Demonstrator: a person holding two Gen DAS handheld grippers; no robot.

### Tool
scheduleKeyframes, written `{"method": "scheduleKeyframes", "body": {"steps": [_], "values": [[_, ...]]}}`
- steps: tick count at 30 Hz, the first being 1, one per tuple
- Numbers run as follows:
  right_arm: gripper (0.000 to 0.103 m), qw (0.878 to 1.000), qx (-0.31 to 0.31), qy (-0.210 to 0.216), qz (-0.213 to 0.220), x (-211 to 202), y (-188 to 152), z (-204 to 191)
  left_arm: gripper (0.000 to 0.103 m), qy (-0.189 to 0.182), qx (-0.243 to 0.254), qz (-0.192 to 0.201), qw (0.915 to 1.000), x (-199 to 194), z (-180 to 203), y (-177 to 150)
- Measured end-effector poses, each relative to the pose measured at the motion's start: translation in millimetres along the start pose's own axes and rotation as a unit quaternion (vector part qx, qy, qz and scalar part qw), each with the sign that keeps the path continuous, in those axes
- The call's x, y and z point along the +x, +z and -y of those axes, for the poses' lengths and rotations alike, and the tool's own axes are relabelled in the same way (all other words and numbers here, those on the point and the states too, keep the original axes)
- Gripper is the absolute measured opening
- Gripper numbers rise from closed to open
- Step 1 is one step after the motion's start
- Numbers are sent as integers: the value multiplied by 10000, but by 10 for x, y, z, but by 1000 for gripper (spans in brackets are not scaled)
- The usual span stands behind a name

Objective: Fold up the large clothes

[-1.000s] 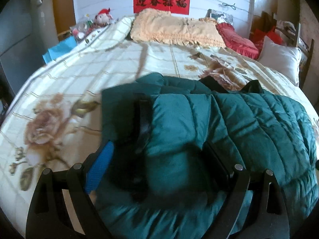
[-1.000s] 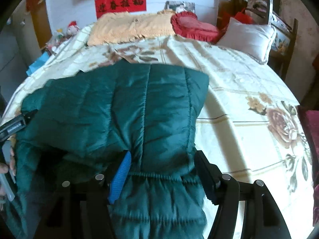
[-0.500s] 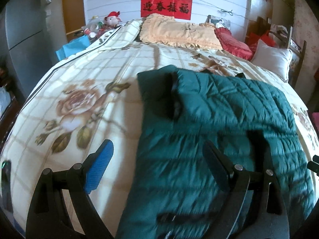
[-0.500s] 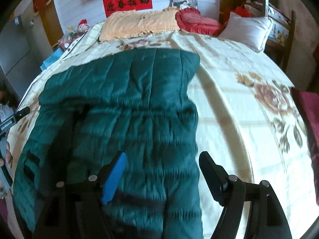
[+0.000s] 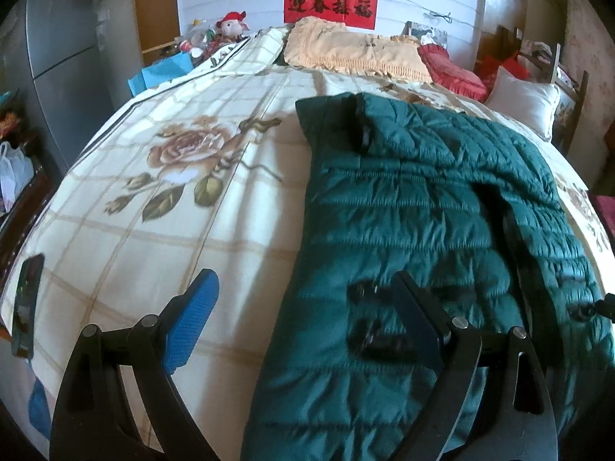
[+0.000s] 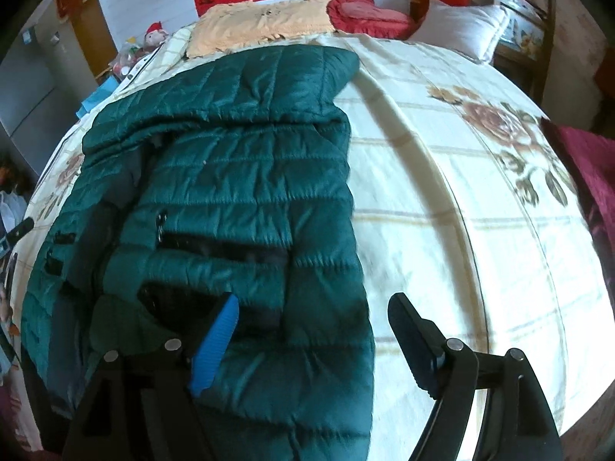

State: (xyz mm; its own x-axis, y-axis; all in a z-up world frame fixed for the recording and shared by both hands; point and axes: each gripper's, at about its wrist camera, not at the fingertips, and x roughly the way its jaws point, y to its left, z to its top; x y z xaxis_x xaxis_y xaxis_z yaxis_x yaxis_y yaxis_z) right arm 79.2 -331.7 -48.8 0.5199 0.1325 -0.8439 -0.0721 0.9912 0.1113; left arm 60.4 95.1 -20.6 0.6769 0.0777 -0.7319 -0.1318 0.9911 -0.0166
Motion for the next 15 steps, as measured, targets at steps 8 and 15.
{"method": "scheduleKeyframes", "body": {"steps": [8,15], "values": [[83,9993,262,186,-176,-12,-208,124,91,-11,-14,-117,9999,-69,-56,-169],[83,9983,327,462,-111,-139,-321,159,91,-235,-120,-347,9991,-130,-192,-305]]}}
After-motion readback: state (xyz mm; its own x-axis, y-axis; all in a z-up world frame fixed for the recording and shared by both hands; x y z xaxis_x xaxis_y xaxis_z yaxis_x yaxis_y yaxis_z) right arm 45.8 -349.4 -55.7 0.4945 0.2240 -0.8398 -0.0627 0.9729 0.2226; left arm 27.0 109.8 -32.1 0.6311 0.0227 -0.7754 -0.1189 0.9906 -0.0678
